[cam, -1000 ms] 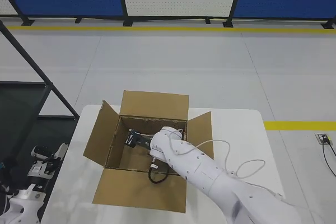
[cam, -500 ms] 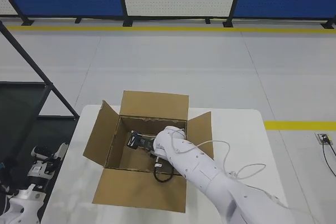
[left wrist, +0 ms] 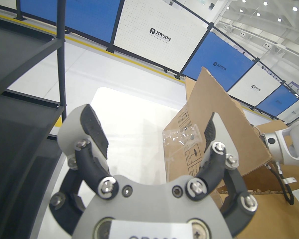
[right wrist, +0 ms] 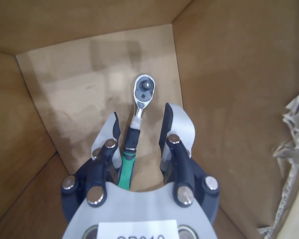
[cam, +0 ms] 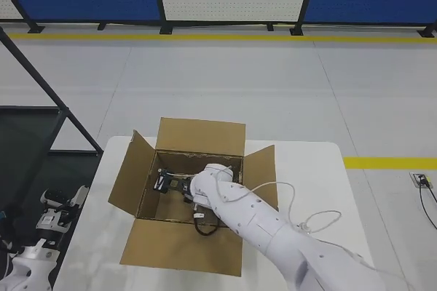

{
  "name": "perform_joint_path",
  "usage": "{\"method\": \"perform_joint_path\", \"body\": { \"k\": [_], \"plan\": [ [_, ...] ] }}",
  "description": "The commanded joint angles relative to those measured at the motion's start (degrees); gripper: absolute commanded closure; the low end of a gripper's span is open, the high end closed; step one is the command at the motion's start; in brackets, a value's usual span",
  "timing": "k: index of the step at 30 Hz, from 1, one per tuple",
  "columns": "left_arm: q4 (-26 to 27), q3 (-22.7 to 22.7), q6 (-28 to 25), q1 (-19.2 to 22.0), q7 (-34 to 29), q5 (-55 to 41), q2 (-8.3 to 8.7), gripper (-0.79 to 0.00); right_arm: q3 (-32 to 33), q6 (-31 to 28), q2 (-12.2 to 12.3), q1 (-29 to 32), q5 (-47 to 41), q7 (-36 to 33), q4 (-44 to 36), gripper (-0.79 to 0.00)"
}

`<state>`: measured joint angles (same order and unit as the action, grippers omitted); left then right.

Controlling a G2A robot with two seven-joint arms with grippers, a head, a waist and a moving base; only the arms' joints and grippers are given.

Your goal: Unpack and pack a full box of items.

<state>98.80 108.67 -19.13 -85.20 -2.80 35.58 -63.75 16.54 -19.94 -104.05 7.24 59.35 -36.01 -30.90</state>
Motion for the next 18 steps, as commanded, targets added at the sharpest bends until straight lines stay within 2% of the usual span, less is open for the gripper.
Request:
{"method": "perform_joint_path", "body": {
  "k": [1,5,10,11,13,15,18],
  "plan": [
    [0.0,0.0,0.0,0.0,0.0,0.0,0.00,-0.785,0.7,2.6,1.3,1.2,1.5,-0.4,-4.5,-0.385],
    [0.0,0.0,0.0,0.0,0.0,0.0,0.00,-0.785,2.9,10.0,5.3,5.4,6.5,-4.4,-17.9,-0.388],
    [0.0,0.0,0.0,0.0,0.0,0.0,0.00,-0.785,8.8,17.3,12.5,14.8,17.4,-14.3,-42.4,-0.391],
    [0.0,0.0,0.0,0.0,0.0,0.0,0.00,-0.785,10.4,17.7,14.0,17.3,20.0,-15.9,-47.4,-0.406],
    [0.0,0.0,0.0,0.0,0.0,0.0,0.00,-0.785,13.7,18.7,16.6,22.4,25.7,-18.2,-56.4,-0.542],
    [0.0,0.0,0.0,0.0,0.0,0.0,0.00,-0.785,16.8,18.4,18.6,27.3,30.8,-18.8,-64.1,-0.508],
    [0.0,0.0,0.0,0.0,0.0,0.0,0.00,-0.785,20.9,18.3,20.8,34.1,36.6,-18.1,-73.1,-0.505]
  ]
}}
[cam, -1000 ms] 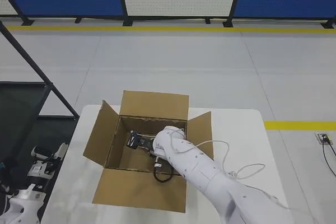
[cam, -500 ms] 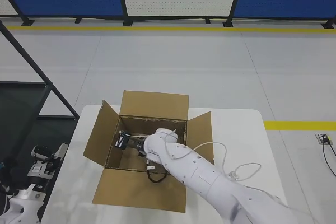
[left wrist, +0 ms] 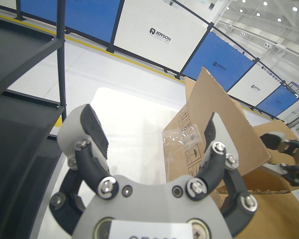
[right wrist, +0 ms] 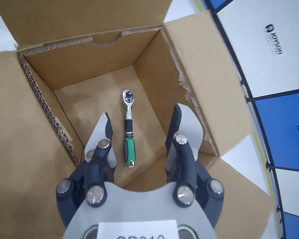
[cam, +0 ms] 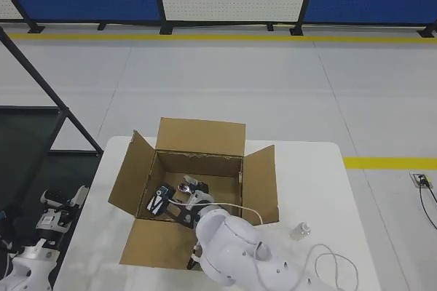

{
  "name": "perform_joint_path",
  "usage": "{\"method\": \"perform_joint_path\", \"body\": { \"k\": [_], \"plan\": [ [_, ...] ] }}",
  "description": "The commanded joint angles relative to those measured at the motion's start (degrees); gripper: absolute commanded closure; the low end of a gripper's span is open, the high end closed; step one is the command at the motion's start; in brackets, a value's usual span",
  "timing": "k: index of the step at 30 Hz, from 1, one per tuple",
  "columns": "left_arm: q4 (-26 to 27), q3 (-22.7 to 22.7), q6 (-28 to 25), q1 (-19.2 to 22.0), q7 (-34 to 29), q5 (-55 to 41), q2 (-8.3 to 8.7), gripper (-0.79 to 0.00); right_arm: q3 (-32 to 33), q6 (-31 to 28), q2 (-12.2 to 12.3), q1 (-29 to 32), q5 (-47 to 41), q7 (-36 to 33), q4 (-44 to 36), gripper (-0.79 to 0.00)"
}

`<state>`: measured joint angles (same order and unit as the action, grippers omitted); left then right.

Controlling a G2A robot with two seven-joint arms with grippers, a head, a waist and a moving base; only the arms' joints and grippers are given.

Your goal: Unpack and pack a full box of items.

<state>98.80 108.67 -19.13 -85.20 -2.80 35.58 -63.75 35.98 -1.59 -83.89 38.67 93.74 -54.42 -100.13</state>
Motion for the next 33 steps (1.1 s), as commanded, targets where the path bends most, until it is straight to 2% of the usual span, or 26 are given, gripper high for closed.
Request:
{"method": "perform_joint_path", "body": {
  "k": [1,2,3,5,6,12,15,19,22,26,30,33],
  "plan": [
    [0.0,0.0,0.0,0.0,0.0,0.0,0.00,-0.785,2.6,-0.2,1.2,4.6,4.1,0.2,-6.5,-0.536],
    [0.0,0.0,0.0,0.0,0.0,0.0,0.00,-0.785,3.7,-0.2,1.7,6.5,6.0,-0.1,-9.1,-0.650],
    [0.0,0.0,0.0,0.0,0.0,0.0,0.00,-0.785,4.8,-0.5,2.1,8.4,7.6,-0.6,-11.6,-0.671],
    [0.0,0.0,0.0,0.0,0.0,0.0,0.00,-0.785,7.1,-0.7,2.9,12.4,10.7,-1.7,-16.8,-0.770],
    [0.0,0.0,0.0,0.0,0.0,0.0,0.00,-0.785,8.2,-1.3,3.3,14.5,12.0,-2.2,-19.4,-0.785],
    [0.0,0.0,0.0,0.0,0.0,0.0,0.00,-0.785,15.7,-3.1,5.6,29.2,18.5,-4.6,-34.5,-0.785],
    [0.0,0.0,0.0,0.0,0.0,0.0,0.00,-0.785,20.4,-0.7,6.3,34.8,17.5,1.0,-34.5,-0.785],
    [0.0,0.0,0.0,0.0,0.0,0.0,0.00,-0.785,31.0,-0.4,7.2,42.5,9.9,5.2,-34.5,-0.785],
    [0.0,0.0,0.0,0.0,0.0,0.0,0.00,-0.785,40.9,-4.0,7.9,46.9,2.0,6.5,-34.5,-0.785],
    [0.0,0.0,0.0,0.0,0.0,0.0,0.00,-0.785,51.9,-10.5,8.7,53.5,-6.7,15.2,-34.5,-0.785],
    [0.0,0.0,0.0,0.0,0.0,0.0,0.00,-0.785,59.3,-15.2,9.2,59.5,-11.3,21.1,-34.5,-0.785],
    [0.0,0.0,0.0,0.0,0.0,0.0,0.00,-0.785,62.3,-19.6,9.6,60.5,-15.5,18.2,-34.5,-0.785]
  ]
}}
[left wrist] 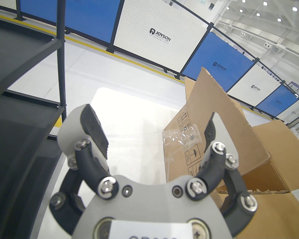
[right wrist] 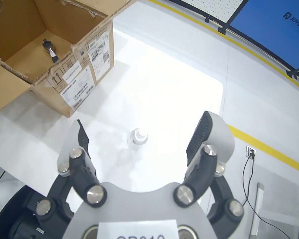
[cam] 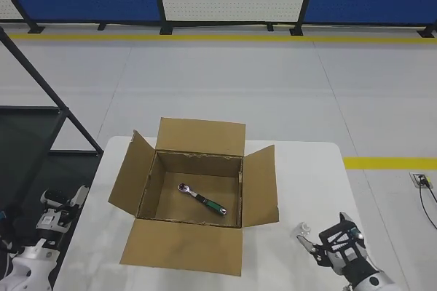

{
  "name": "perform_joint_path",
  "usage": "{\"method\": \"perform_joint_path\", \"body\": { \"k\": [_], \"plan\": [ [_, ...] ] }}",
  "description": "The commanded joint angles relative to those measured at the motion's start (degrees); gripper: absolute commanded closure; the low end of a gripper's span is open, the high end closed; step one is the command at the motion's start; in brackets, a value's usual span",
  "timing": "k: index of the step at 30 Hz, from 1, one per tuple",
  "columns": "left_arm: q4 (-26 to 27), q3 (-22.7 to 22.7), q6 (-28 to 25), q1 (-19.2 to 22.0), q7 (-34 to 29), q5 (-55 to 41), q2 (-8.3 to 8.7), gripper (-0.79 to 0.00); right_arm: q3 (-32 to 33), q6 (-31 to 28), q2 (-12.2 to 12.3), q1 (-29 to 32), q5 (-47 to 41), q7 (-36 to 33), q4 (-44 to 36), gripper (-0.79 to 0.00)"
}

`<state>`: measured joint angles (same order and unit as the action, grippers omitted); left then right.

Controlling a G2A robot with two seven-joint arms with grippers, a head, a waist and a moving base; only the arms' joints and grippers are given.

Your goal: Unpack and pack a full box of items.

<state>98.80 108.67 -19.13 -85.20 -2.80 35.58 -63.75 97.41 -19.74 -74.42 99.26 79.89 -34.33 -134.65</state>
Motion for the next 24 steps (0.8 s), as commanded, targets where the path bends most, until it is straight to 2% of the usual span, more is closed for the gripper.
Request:
{"method": "perform_joint_path", "body": {
  "k": [1,7,14,19,20,22,24],
  "plan": [
    [0.0,0.0,0.0,0.0,0.0,0.0,0.00,-0.785,1.3,-2.9,0.3,-0.6,-3.2,-3.8,0.0,-0.785],
    [0.0,0.0,0.0,0.0,0.0,0.0,0.00,-0.785,0.7,-6.8,1.0,-6.2,-10.8,-16.0,1.8,-0.785],
    [0.0,0.0,0.0,0.0,0.0,0.0,0.00,-0.785,-4.2,-4.9,1.7,-18.3,-11.5,-28.8,11.4,-0.785],
    [0.0,0.0,0.0,0.0,0.0,0.0,0.00,-0.785,-6.2,-3.5,2.0,-23.3,-12.8,-32.1,17.2,-0.785],
    [0.0,0.0,0.0,0.0,0.0,0.0,0.00,-0.785,-6.3,-3.5,2.1,-23.9,-13.2,-32.7,18.0,-0.653],
    [0.0,0.0,0.0,0.0,0.0,0.0,0.00,-0.785,-6.2,-3.8,2.3,-24.9,-14.3,-33.4,19.5,-0.536],
    [0.0,0.0,0.0,0.0,0.0,0.0,0.00,-0.785,-6.2,-3.9,2.4,-25.5,-15.3,-33.9,20.5,-0.376]
  ]
}}
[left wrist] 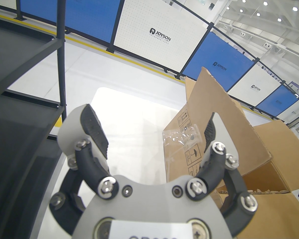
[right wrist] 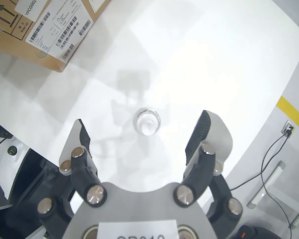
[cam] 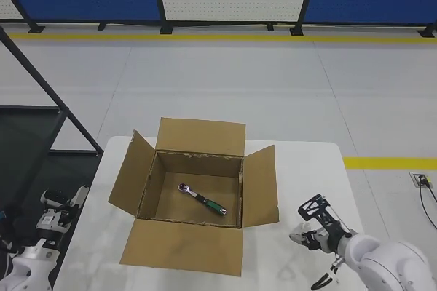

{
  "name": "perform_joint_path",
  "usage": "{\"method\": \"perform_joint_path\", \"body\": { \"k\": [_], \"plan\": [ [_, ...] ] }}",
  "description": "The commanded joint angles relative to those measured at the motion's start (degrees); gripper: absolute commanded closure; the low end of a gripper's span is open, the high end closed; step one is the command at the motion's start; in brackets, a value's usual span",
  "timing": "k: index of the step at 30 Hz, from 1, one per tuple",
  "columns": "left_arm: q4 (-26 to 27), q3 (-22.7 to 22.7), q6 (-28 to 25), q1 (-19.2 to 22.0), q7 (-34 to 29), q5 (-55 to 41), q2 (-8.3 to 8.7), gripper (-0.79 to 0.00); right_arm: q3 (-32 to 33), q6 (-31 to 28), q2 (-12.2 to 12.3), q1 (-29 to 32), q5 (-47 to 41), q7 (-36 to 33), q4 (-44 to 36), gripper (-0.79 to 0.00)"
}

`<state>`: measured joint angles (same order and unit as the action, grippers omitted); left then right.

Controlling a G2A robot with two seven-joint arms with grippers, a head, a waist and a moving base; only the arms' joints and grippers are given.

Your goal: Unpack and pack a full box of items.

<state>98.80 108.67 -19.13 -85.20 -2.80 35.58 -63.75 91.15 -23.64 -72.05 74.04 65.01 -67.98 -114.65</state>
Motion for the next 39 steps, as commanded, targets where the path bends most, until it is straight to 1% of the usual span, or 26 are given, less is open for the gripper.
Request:
{"method": "perform_joint_path", "body": {
  "k": [1,3,13,15,17,20,21,26,30,33,35,39],
  "plan": [
    [0.0,0.0,0.0,0.0,0.0,0.0,0.00,-0.785,-0.1,0.1,0.2,-0.5,-0.8,-0.5,0.8,-0.372],
    [0.0,0.0,0.0,0.0,0.0,0.0,0.00,-0.785,-0.2,0.0,0.3,-0.8,-1.4,-0.7,1.3,-0.357],
    [0.0,0.0,0.0,0.0,0.0,0.0,0.00,-0.785,-1.5,1.5,1.1,-3.1,-3.1,-3.5,4.9,-0.348],
    [0.0,0.0,0.0,0.0,0.0,0.0,0.00,-0.785,-1.7,1.6,1.2,-3.5,-3.3,-3.6,5.3,-0.332],
    [0.0,0.0,0.0,0.0,0.0,0.0,0.00,-0.785,-2.0,1.9,1.4,-3.7,-3.5,-3.7,5.5,-0.231],
    [0.0,0.0,0.0,0.0,0.0,0.0,0.00,-0.785,-2.1,2.8,1.6,-3.8,-3.0,-3.1,4.5,-0.018],
    [0.0,0.0,0.0,0.0,0.0,0.0,0.00,-0.785,-2.2,3.1,1.7,-3.6,-2.7,-2.9,3.8,0.000],
    [0.0,0.0,0.0,0.0,0.0,0.0,0.00,-0.785,-2.8,5.9,2.0,-2.9,-0.3,-3.2,-2.5,0.000],
    [0.0,0.0,0.0,0.0,0.0,0.0,0.00,-0.785,-4.0,11.1,2.0,-3.0,3.6,-5.3,-10.5,0.000],
    [0.0,0.0,0.0,0.0,0.0,0.0,0.00,-0.785,-6.0,15.4,2.0,-4.7,7.5,-7.9,-16.9,0.000],
    [0.0,0.0,0.0,0.0,0.0,0.0,0.00,-0.785,-8.1,17.9,1.9,-6.9,10.6,-9.9,-20.0,0.000],
    [0.0,0.0,0.0,0.0,0.0,0.0,0.00,-0.785,-14.5,21.0,1.3,-16.2,16.4,-13.1,-20.0,0.000]
  ]
}}
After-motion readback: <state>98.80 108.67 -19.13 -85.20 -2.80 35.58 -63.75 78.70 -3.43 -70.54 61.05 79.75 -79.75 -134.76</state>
